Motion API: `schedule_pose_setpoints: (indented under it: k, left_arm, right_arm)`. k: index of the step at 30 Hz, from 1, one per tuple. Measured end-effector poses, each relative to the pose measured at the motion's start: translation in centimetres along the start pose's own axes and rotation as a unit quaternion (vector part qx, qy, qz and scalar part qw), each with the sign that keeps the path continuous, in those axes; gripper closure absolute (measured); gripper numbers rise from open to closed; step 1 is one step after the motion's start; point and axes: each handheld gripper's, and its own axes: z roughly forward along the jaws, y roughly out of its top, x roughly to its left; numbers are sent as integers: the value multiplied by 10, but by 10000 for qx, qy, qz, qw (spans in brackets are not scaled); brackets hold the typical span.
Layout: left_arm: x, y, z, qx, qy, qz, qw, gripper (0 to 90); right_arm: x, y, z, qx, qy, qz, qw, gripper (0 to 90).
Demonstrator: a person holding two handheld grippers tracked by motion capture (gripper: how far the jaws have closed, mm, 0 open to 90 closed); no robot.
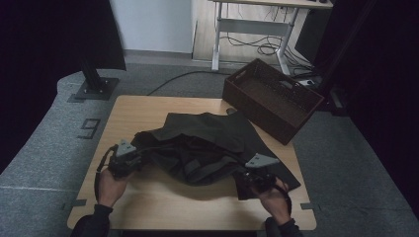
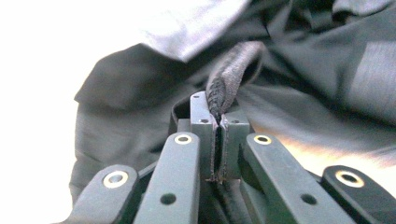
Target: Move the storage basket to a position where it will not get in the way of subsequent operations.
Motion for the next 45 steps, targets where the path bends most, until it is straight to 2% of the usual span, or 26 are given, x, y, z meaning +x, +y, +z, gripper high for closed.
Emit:
schedule_pose_setpoints:
  k: [3, 6, 8, 11, 13, 14, 17, 19, 21, 23, 25, 27, 30, 32, 34, 38, 42, 45]
  left_arm:
    - [6, 8, -14, -178, 60, -51, 9998, 868]
    - [7, 8, -25, -275, -21, -110, 9996, 868]
    - [3, 3, -28, -269, -164, -66, 9995, 867]
    - [-5, -10, -29, -67, -363, 68, 9993, 863]
    - [-7, -19, -28, 40, -546, -13, 9985, 857]
    - [-8, -26, -27, 81, -711, -54, 9974, 846]
    - [-14, -42, -26, 177, -983, -76, 9950, 740]
    - [-15, -47, -32, 29, -1149, -123, 9933, 626]
    - [-15, -44, -43, -123, -1258, -99, 9919, 536]
    - [-14, -37, -53, -259, -1322, -7, 9909, 474]
    - [-11, -29, -59, -387, -1329, -5, 9904, 447]
    - [-9, -23, -59, -409, -1294, 33, 9907, 443]
    - [-7, -16, -48, -324, -1266, 67, 9914, 442]
    - [-10, -15, -37, -223, -1225, 92, 9922, 443]
    - [-14, -18, -18, -39, -1217, 109, 9925, 447]
    - [-31, -29, 15, 285, -1414, 131, 9894, 447]
    - [-45, -43, 41, 590, -1412, 168, 9881, 456]
    - [-52, -54, 57, 876, -1360, 223, 9866, 464]
  right_arm:
    - [-16, 6, -21, -156, -238, 49, 9996, 891]
    - [-21, 7, -34, -254, -286, 130, 9992, 891]
    - [-19, 4, -35, -249, -187, 160, 9994, 890]
    - [-8, -5, -28, -117, 27, 92, 9999, 890]
    - [-1, -15, -20, 32, 177, 42, 9998, 888]
    - [1, -19, -17, 79, 229, 68, 9997, 887]
    - [6, -37, -4, 290, 531, 260, 9978, 882]
    - [8, -45, 1, 406, 722, 367, 9959, 865]
    - [7, -48, 0, 442, 790, 400, 9951, 790]
    - [4, -45, -9, 332, 824, 441, 9951, 686]
    - [0, -40, -18, 195, 839, 474, 9952, 635]
    - [-8, -32, -26, 53, 795, 490, 9956, 628]
    - [-16, -25, -26, 5, 702, 549, 9960, 657]
    - [-18, -23, -20, 61, 638, 524, 9966, 698]
    - [-20, -23, -10, 151, 509, 469, 9975, 729]
    - [-26, -30, 15, 296, 460, 594, 9967, 757]
    - [-28, -43, 35, 431, 395, 730, 9956, 791]
    - [-25, -57, 51, 639, 407, 768, 9942, 817]
